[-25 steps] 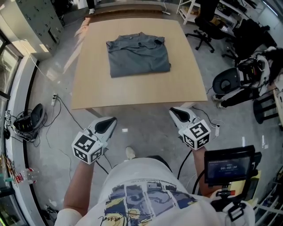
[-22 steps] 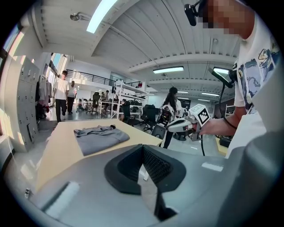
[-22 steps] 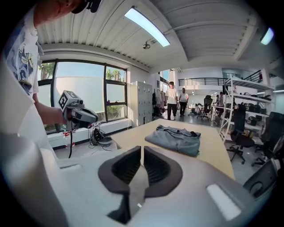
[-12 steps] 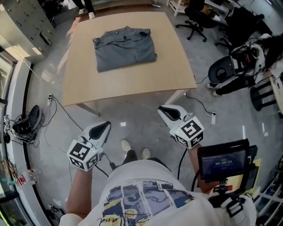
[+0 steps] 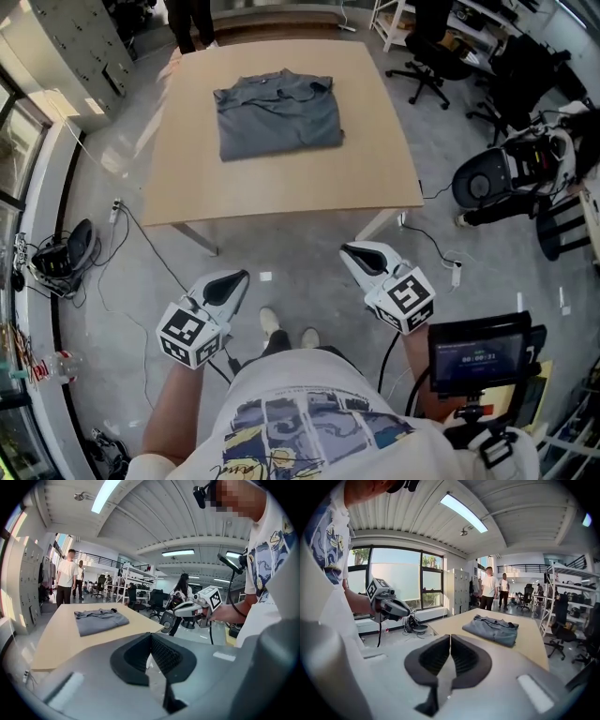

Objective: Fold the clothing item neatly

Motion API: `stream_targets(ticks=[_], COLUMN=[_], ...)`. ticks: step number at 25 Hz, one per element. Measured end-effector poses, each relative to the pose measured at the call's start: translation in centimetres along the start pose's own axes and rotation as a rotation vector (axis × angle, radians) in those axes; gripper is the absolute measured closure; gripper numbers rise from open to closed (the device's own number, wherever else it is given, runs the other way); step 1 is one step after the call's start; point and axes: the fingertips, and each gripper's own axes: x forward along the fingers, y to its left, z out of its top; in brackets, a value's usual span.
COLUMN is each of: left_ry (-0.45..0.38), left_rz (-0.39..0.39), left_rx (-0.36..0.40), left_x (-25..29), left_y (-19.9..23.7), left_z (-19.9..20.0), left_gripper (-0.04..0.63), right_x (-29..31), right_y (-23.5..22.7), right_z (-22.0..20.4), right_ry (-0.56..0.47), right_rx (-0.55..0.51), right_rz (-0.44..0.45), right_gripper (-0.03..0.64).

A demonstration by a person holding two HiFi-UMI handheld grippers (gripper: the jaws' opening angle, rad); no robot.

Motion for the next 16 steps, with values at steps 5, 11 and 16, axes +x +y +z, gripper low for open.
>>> stream_targets(ticks=[5,11,16], left_ry=[-0.004,0.011,0.082], left_rz=[0.013,0.028,-0.013], left_rx=[-0.012,-0.024,-0.065], left_x=[0.1,-1.1,-3.3], left_y=[1.1,3.1,1.5], left_z=[-0.2,-1.1,-4.5], left_gripper=[0.588,0.588,0.588], right_x=[1.2,3.2,2.1], right_y=[-0.4,0.2,3.8], right_z=[0.6,1.4,-1.1], right_ry=[-0.002,0.009,0.088], right_rx=[-0.015,-0.020,0.039], right_rz=[0.013,0.027,0.031], right_gripper=[0.607,0.608,0.607])
